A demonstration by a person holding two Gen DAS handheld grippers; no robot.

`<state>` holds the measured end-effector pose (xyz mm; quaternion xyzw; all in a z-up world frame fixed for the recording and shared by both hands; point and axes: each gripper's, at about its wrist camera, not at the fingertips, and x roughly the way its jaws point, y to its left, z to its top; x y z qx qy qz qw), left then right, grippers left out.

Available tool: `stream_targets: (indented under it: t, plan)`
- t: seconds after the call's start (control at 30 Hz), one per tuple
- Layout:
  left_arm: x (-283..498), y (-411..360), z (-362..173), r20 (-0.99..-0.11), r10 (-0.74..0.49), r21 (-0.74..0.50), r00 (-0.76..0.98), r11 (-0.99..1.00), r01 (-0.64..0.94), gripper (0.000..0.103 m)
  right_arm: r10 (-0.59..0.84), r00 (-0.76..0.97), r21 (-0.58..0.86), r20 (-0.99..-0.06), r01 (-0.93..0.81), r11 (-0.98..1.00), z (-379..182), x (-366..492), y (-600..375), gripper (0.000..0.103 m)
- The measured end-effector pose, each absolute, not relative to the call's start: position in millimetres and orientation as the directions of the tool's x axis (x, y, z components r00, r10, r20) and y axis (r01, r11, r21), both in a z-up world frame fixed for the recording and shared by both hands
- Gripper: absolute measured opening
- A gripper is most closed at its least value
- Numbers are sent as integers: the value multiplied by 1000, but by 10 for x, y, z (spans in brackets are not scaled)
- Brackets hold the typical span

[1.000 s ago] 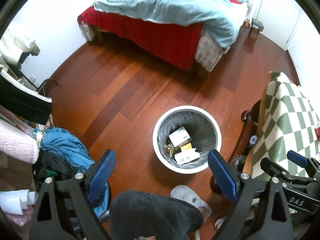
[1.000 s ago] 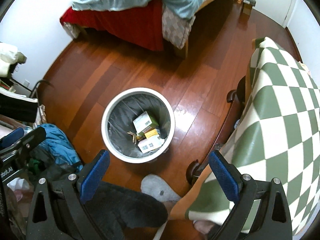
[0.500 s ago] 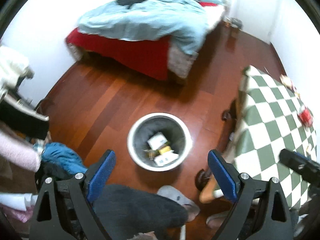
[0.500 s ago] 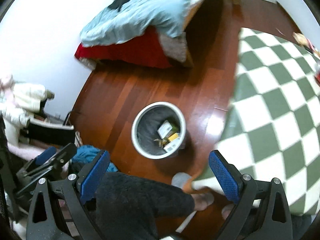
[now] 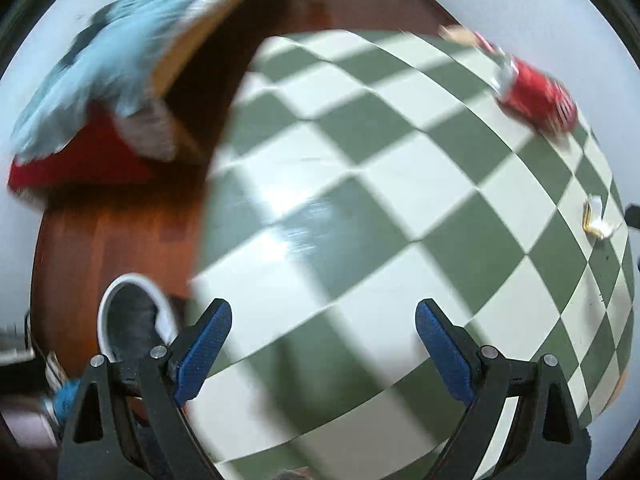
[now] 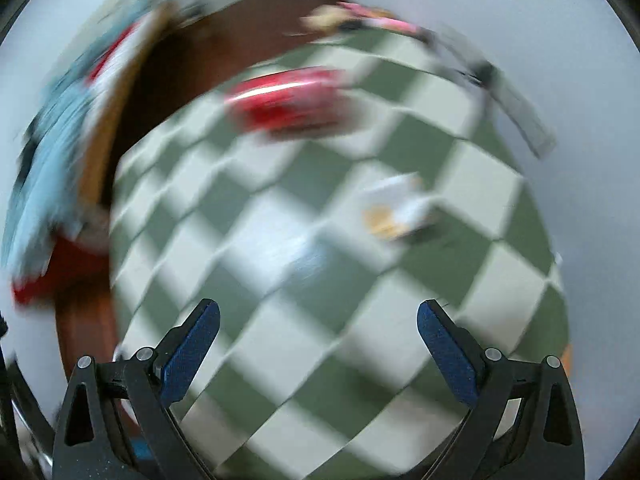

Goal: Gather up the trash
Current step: 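Grasp the red Coca-Cola can with left tool while right tool grasps crumpled white wrapper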

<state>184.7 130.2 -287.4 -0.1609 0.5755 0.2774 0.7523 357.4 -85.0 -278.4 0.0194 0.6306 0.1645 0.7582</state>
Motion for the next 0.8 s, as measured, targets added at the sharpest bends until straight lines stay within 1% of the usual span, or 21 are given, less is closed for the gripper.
stream_targets:
  t: [0.07,0.1,0.2,0.23,0.27,0.33,0.37,0.4,0.47,0.57,0.7,0.8]
  plan:
    - [2084,1191,-2961,-956,229,85,181,812,-578,94,290,119,273,-950,-144,951,-3029,3897,-1035,72]
    - [2189,1146,-3003,-957,231,94,174,818,-568,94,301,108,288,-947,-122,950,-3094,3992,-1075,70]
    - [2390,1065,-3086,-961,228,106,159,830,-548,94,345,80,339,-935,-80,937,-3292,4202,-1086,67]
    - [2400,1043,-3098,-960,230,111,157,832,-543,94,355,68,349,-932,-83,933,-3342,4251,-1068,62]
    - [2439,1023,-3113,-960,233,117,153,835,-538,94,342,53,337,-938,-89,937,-3404,4252,-1003,51]
    - [2517,998,-3129,-960,237,127,150,843,-522,94,328,11,326,-945,-90,941,-3517,4263,-959,35]
    - [2562,974,-3124,-959,242,136,147,850,-508,94,328,40,322,-944,-108,941,-3502,4269,-944,21]
    - [2591,952,-3103,-959,244,142,147,857,-495,94,344,34,338,-938,-121,934,-3505,4276,-925,14]
    - [2722,877,-3031,-952,261,164,163,880,-446,94,370,34,364,-928,-127,923,-3493,4275,-929,9]
    - [2984,709,-2906,-926,311,233,216,918,-320,94,379,61,367,-923,-152,918,-3384,4299,-1010,7]
    - [3565,397,-2617,-867,366,367,337,928,-65,94,358,81,345,-930,-143,928,-3274,4452,-1193,7]
    - [3956,170,-2493,-814,397,494,424,857,145,94,327,70,317,-942,-128,940,-3282,4660,-1329,7]
